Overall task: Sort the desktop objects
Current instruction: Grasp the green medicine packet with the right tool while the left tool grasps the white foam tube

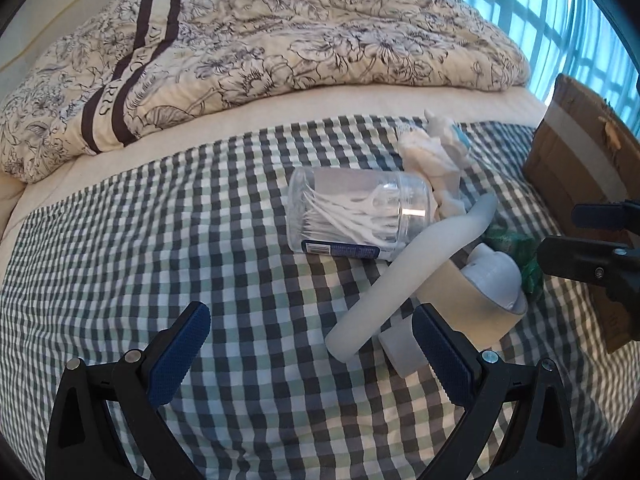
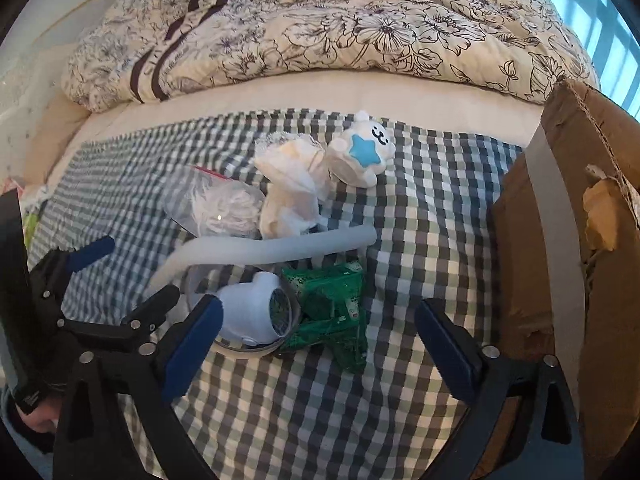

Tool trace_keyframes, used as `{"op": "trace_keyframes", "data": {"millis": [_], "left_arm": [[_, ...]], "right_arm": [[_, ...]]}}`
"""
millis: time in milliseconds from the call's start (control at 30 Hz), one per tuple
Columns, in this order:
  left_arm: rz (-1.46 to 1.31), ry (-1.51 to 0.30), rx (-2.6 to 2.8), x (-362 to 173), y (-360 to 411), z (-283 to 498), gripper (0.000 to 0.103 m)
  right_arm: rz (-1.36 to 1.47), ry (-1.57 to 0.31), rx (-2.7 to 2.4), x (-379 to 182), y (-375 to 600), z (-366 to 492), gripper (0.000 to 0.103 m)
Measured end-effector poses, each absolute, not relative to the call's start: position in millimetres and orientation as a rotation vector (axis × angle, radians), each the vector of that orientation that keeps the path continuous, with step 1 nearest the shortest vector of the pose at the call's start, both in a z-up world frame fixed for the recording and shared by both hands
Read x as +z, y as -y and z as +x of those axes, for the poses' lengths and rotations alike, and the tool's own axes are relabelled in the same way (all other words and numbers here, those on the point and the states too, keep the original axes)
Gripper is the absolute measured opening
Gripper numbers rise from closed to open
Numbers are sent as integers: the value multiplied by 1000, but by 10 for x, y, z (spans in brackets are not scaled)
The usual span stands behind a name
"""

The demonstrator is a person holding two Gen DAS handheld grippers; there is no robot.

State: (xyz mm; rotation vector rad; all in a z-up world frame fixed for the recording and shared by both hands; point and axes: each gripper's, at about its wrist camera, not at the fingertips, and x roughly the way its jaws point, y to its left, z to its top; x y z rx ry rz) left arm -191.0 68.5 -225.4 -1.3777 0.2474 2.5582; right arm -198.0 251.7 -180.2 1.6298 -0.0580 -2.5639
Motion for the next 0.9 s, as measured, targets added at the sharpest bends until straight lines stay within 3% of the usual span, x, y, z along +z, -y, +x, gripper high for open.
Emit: {"op": "trace_keyframes", "data": {"millis": [100, 233, 333, 367, 400, 467, 633, 700, 900], "left_arm": [[-1381, -265, 2564, -2304, -721, -1961, 103], [-1379, -263, 2577, -2334, -751, -2040, 99], [-1386, -298, 2574, -2373, -807, -2085, 84], [-1388, -309, 2571, -2386, -826, -2090, 73], [-1394, -315, 2559, -2405, -843, -2097, 52], [-1424, -296, 2532, -2449, -853, -2120, 26], [-1379, -242, 2569, -2403, -788, -2080, 17], [-1349, -212, 2585, -2348, -741, -2062, 14], [-1205, -117, 2642, -2065, -629, -1990, 13]], "right_arm": [[1655, 42, -2554, -1844, -2507, -1994, 76], [1686, 40, -2538, -1917, -2521, -2027, 72], [1707, 28, -2533, -1965, -2522, -2048, 72], [1710, 29, -2531, -1970, -2526, -2054, 72], [1714, 39, -2531, -1973, -2537, -2061, 72], [1727, 56, -2535, -1974, -2563, -2074, 72], [1755, 97, -2552, -1966, -2642, -2085, 69], [1778, 114, -2525, -2004, -2641, -2099, 51], [1803, 120, -2474, -2071, -2589, -2104, 33]]}}
